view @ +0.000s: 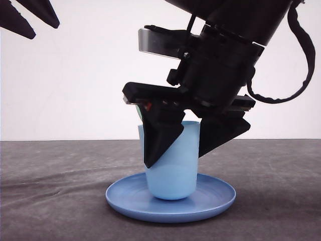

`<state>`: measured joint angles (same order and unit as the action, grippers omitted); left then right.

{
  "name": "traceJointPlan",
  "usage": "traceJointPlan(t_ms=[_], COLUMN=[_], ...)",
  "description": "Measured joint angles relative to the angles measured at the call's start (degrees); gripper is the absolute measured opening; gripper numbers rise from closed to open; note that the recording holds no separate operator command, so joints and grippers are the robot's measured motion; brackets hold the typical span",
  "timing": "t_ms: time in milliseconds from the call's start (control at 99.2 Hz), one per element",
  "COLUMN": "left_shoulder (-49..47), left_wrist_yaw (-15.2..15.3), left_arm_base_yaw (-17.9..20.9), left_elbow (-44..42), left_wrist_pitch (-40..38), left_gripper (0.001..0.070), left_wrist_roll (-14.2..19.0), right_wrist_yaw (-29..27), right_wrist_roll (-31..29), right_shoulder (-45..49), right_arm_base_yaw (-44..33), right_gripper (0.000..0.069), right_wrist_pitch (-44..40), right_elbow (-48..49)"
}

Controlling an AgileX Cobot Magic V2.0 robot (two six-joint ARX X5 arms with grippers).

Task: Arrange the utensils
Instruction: 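Lift the cup with the right gripper and lower it onto the blue plate, then open the right gripper and raise it off the cup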

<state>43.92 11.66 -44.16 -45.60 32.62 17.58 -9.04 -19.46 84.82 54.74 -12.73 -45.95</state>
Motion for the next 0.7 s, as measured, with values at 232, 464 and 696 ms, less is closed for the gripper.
traceJointPlan(t_ms=[232, 464, 696], left_shoulder=[0.00, 0.00, 0.00], left_wrist_yaw=[0.00, 0.00, 0.02], left_arm_base_yaw=[0.00, 0.00, 0.00], left_elbow=[0.00, 0.00, 0.00], left_wrist_pitch=[0.00, 0.00, 0.04], left_gripper=[0.0236, 0.0236, 0.0236], left_wrist_roll=[0.00, 0.00, 0.00], right_wrist_yaw=[-0.13, 0.02, 0.55], right_wrist_roll=[-0.13, -0.61, -0.83], right_shoulder=[0.13, 0.13, -0.28], right_arm_base_yaw=[0.00, 0.00, 0.00], right_gripper=[0.0409, 0.0523, 0.0544], right_wrist_pitch=[0.44, 0.04, -2.21], right_elbow=[0.00, 0.00, 0.00])
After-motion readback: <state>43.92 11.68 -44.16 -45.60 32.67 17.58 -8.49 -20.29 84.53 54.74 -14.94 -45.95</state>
